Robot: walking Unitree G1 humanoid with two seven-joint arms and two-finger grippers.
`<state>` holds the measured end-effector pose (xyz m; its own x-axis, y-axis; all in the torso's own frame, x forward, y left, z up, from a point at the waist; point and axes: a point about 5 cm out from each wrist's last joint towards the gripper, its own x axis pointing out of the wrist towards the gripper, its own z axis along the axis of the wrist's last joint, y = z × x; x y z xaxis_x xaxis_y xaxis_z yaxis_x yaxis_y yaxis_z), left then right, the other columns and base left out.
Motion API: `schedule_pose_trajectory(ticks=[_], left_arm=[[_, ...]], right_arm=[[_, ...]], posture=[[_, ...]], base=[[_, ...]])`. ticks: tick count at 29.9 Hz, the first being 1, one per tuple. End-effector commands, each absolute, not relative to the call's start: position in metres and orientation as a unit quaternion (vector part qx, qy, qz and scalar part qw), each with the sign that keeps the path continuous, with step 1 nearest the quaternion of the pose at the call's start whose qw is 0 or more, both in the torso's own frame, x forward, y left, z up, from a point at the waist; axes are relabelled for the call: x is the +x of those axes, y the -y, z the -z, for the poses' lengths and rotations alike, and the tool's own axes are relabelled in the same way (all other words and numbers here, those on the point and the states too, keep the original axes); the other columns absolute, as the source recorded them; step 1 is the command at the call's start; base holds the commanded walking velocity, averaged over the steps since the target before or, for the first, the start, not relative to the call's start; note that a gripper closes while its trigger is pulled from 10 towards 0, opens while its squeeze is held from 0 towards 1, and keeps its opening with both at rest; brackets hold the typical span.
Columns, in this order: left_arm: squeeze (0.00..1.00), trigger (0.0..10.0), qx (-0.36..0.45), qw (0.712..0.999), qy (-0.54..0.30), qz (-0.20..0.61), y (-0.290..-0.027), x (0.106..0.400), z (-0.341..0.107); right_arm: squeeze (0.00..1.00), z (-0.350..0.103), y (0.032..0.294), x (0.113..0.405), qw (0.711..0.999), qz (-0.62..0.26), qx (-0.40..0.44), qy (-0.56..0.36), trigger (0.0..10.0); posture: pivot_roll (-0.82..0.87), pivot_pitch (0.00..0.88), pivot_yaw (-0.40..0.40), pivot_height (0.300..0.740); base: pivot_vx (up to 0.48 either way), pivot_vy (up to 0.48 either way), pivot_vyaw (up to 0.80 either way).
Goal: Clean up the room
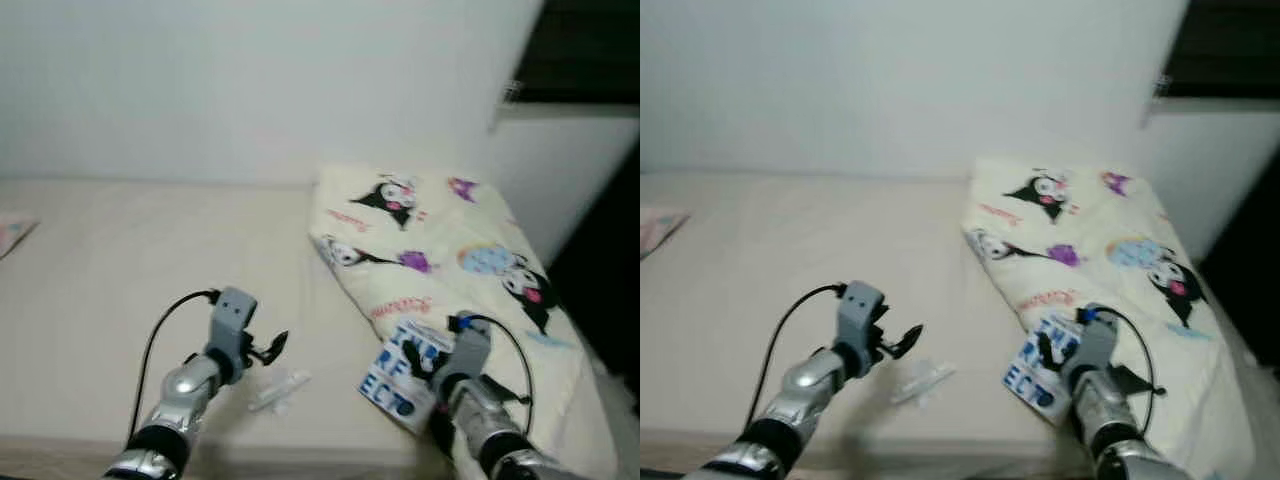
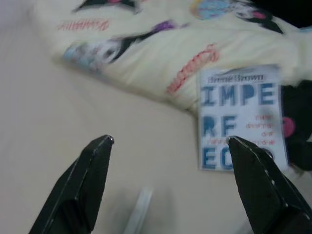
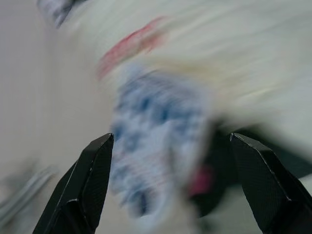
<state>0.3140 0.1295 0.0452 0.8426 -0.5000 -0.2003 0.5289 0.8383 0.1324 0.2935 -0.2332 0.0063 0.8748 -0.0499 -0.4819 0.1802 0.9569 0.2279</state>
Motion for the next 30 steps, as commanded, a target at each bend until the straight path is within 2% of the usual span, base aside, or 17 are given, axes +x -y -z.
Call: schedule_pose_trajectory(ticks=[1,7,12,14,18,22,26,27,30], left_arm=[[0.0,10.0,0.128,0.955,-0.097,0.25,-0.143,0.312,-0.039],[0.0,10.0,0.139,0.957,-0.108,0.23,-0.15,0.312,-0.037],[0.0,10.0,0.175,0.962,-0.145,0.152,-0.171,0.31,-0.027],[0.0,10.0,0.151,0.97,-0.168,0.094,-0.184,0.308,-0.022],[0.0,10.0,0.133,0.972,-0.184,0.057,-0.193,0.306,-0.019],[0.0,10.0,0.135,0.971,-0.193,0.05,-0.196,0.305,-0.017],[0.0,10.0,0.133,0.972,-0.184,0.062,-0.191,0.306,-0.019],[0.0,10.0,0.132,0.972,-0.167,0.094,-0.178,0.308,-0.021],[0.0,10.0,0.141,0.969,-0.15,0.134,-0.162,0.309,-0.022]], right_arm=[[0.0,-0.005,0.225,0.295,0.957,0.054,0.141,-0.247,10.0],[0.0,-0.005,0.225,0.295,0.957,0.054,0.143,-0.247,10.0],[0.0,-0.005,0.224,0.296,0.957,0.054,0.145,-0.245,10.0],[0.0,-0.006,0.224,0.296,0.957,0.053,0.145,-0.245,10.0],[0.0,-0.006,0.224,0.296,0.957,0.052,0.145,-0.245,10.0],[0.0,-0.006,0.223,0.296,0.957,0.052,0.144,-0.246,10.0],[0.0,-0.006,0.221,0.297,0.957,0.049,0.145,-0.246,10.0],[0.0,-0.006,0.219,0.298,0.957,0.047,0.146,-0.248,10.0],[0.0,-0.004,0.219,0.297,0.955,0.053,0.139,-0.257,10.0]], posture=[[-0.08,0.0,-0.028,0.74],[-0.09,0.0,-0.024,0.74],[-0.09,0.0,-0.023,0.74],[-0.09,0.0,-0.023,0.74],[-0.09,0.0,-0.027,0.74],[-0.09,0.0,-0.027,0.74],[-0.09,0.0,-0.027,0.74],[-0.09,0.0,-0.027,0.74],[-0.09,0.0,-0.027,0.73]], base=[[0.0,0.0,0.0],[0.0,0.0,0.0],[0.0,0.0,0.0],[0.0,0.0,0.0],[0.0,0.119,0.0],[0.0,0.479,0.0],[0.0,0.0,0.0],[0.0,0.0,0.0],[0.0,0.0,0.0]])
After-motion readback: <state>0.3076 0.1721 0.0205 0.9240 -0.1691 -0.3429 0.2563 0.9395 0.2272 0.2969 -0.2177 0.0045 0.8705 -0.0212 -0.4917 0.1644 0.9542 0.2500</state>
